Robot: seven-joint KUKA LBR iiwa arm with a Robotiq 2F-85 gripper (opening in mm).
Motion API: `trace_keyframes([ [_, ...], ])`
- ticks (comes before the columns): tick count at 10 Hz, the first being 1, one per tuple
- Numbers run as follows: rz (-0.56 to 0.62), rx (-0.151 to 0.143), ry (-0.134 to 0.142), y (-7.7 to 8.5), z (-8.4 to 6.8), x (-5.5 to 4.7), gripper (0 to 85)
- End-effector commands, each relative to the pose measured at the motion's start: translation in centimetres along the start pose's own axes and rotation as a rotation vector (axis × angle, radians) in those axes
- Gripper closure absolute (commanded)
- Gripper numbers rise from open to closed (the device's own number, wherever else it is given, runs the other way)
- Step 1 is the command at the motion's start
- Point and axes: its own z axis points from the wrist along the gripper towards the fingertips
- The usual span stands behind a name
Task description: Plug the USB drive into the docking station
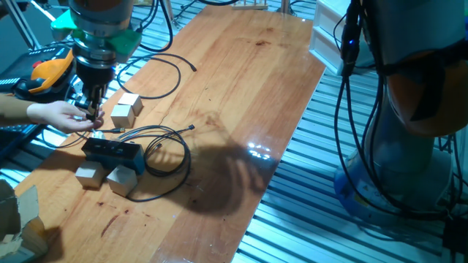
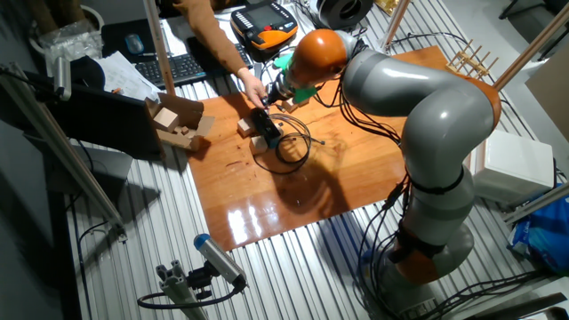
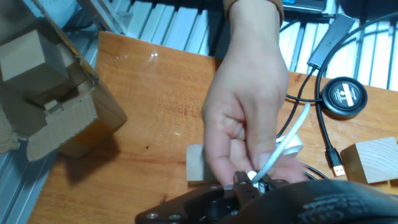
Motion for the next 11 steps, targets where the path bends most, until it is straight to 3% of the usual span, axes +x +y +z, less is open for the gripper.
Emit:
trace_keyframes([
  [1, 0.007, 0.005, 0.011, -0.06, 0.0, -0.02, 85.0],
  [2, 0.027, 0.01, 0.031, -0.12, -0.03, -0.05, 85.0],
  [4, 0.048, 0.026, 0.04, -0.13, -0.12, -0.05, 51.0],
  [6, 0.047, 0.028, 0.046, -0.36, -0.23, -0.2, 51.0],
  [9, 0.056, 0.0, 0.058, -0.53, -0.49, -0.22, 51.0],
  [10, 0.062, -0.009, 0.066, -0.5, -0.45, -0.21, 68.0],
  [11, 0.069, -0.018, 0.072, -0.48, -0.43, -0.17, 68.0],
])
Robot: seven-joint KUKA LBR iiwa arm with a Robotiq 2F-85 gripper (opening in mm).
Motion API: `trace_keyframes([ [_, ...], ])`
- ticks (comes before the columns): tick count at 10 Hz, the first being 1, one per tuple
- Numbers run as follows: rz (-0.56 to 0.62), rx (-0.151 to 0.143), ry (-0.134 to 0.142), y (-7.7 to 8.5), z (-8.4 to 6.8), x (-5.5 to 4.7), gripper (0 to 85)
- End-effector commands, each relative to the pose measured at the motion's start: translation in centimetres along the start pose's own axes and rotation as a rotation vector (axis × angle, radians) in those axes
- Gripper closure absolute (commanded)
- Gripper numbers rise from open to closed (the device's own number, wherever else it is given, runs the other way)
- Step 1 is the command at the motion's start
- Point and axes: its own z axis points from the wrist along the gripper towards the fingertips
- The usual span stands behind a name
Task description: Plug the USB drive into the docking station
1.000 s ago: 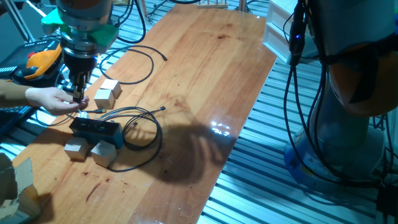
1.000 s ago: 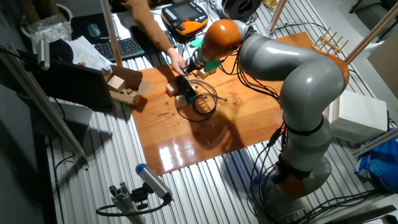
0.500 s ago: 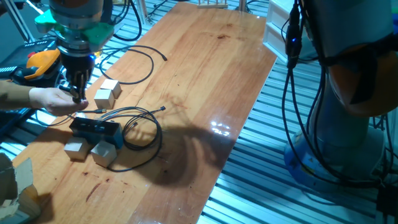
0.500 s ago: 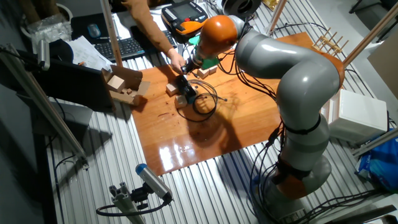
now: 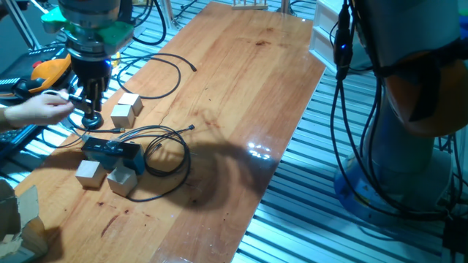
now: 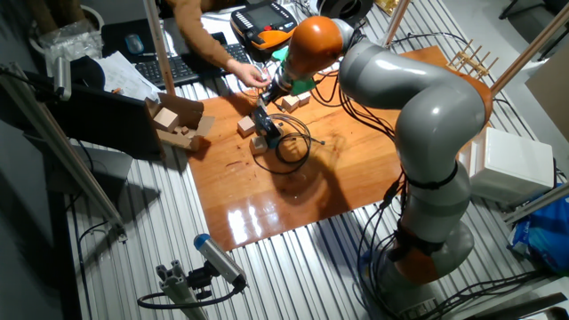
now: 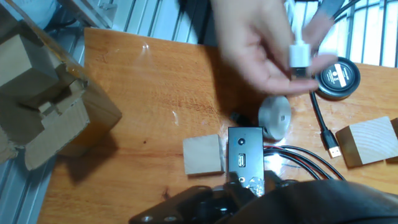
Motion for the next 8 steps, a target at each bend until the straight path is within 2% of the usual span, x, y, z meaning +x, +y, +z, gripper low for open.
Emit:
trace_keyframes([
  [1, 0.005, -0.003, 0.002, 0.04, 0.0, 0.05, 68.0],
  [3, 0.02, -0.007, 0.01, 0.21, -0.25, 0.29, 68.0],
  [5, 0.014, 0.003, 0.001, 0.2, -0.12, 0.21, 68.0],
  [6, -0.008, 0.026, -0.006, 0.01, -0.06, 0.07, 68.0],
  [8, -0.003, 0.051, -0.011, 0.19, -0.33, 0.22, 68.0],
])
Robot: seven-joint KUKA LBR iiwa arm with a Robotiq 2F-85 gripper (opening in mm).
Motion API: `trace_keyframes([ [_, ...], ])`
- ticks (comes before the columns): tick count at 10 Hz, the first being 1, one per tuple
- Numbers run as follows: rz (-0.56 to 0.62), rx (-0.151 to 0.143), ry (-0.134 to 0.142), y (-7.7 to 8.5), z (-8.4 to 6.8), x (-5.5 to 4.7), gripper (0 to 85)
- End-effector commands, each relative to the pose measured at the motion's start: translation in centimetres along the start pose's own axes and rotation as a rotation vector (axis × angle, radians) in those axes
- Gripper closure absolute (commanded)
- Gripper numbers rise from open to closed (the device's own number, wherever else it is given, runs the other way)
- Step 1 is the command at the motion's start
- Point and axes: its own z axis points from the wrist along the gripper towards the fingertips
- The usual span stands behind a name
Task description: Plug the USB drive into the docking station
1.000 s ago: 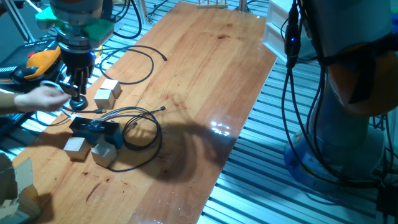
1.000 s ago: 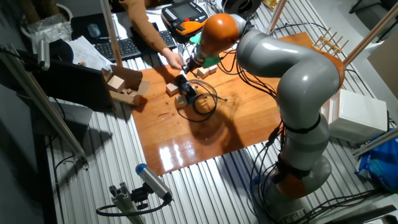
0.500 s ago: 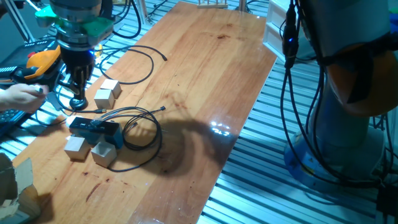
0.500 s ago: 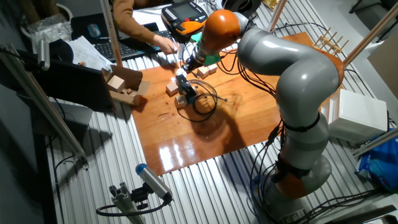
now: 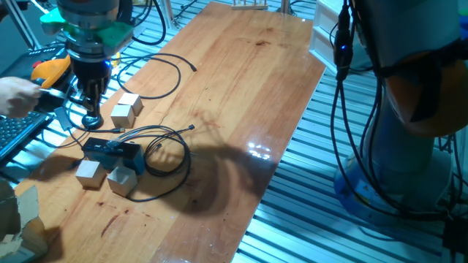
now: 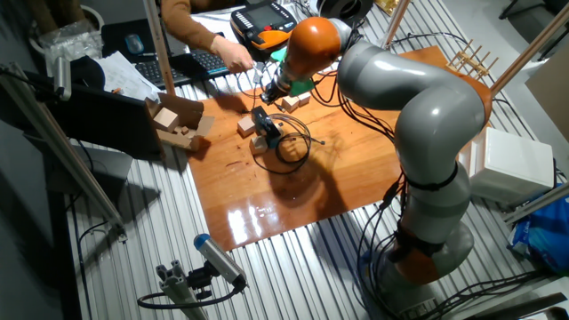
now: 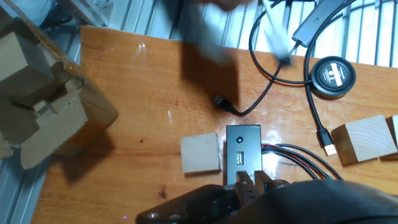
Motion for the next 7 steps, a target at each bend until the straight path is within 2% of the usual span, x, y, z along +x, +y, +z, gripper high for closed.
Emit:
trace_keyframes([
  [1, 0.001, 0.001, 0.0, -0.01, 0.07, -0.02, 68.0],
  [5, 0.01, 0.014, 0.003, -0.23, 0.06, -0.15, 68.0],
  [7, 0.029, 0.005, 0.015, -0.22, 0.13, -0.13, 68.0],
])
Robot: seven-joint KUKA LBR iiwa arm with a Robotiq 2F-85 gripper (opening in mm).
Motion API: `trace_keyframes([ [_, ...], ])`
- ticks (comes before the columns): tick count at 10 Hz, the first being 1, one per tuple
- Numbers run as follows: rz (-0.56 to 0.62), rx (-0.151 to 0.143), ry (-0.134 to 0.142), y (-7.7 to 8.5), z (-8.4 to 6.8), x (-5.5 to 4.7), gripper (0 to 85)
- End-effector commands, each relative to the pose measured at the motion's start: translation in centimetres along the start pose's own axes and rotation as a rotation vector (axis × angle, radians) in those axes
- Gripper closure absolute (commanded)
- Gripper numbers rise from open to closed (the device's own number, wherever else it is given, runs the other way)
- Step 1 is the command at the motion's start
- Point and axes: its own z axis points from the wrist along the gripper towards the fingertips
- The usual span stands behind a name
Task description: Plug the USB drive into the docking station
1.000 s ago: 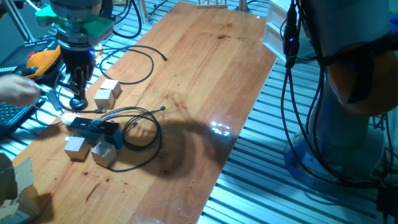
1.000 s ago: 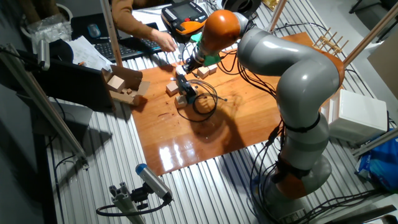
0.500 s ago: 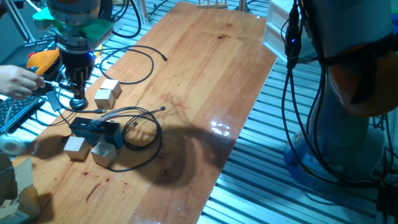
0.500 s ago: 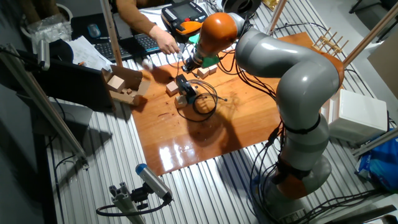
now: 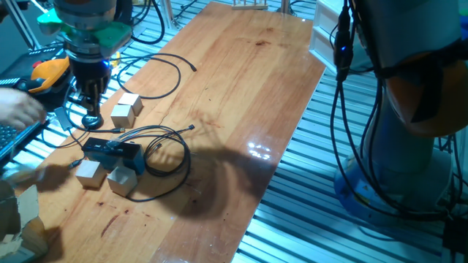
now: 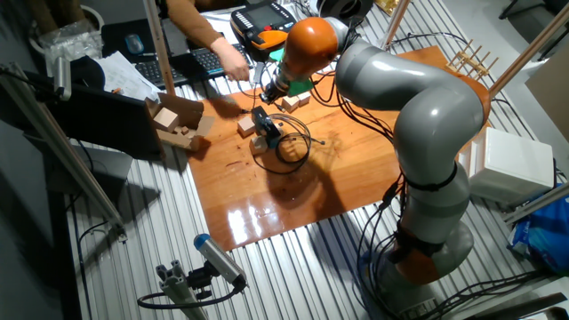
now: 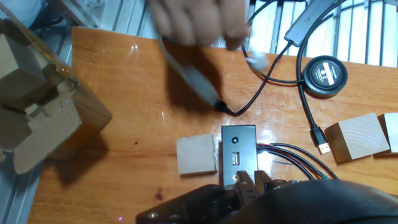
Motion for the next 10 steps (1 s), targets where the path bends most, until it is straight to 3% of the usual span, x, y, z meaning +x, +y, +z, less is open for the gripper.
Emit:
trace_keyframes([
  [1, 0.003, -0.002, 0.002, -0.01, 0.01, 0.0, 68.0],
  [8, -0.02, 0.01, -0.016, 0.41, 0.13, 0.2, 68.0],
  [9, -0.014, 0.017, -0.008, 0.14, -0.23, 0.14, 51.0],
  [10, -0.017, 0.052, -0.016, -0.09, -0.44, 0.0, 51.0],
])
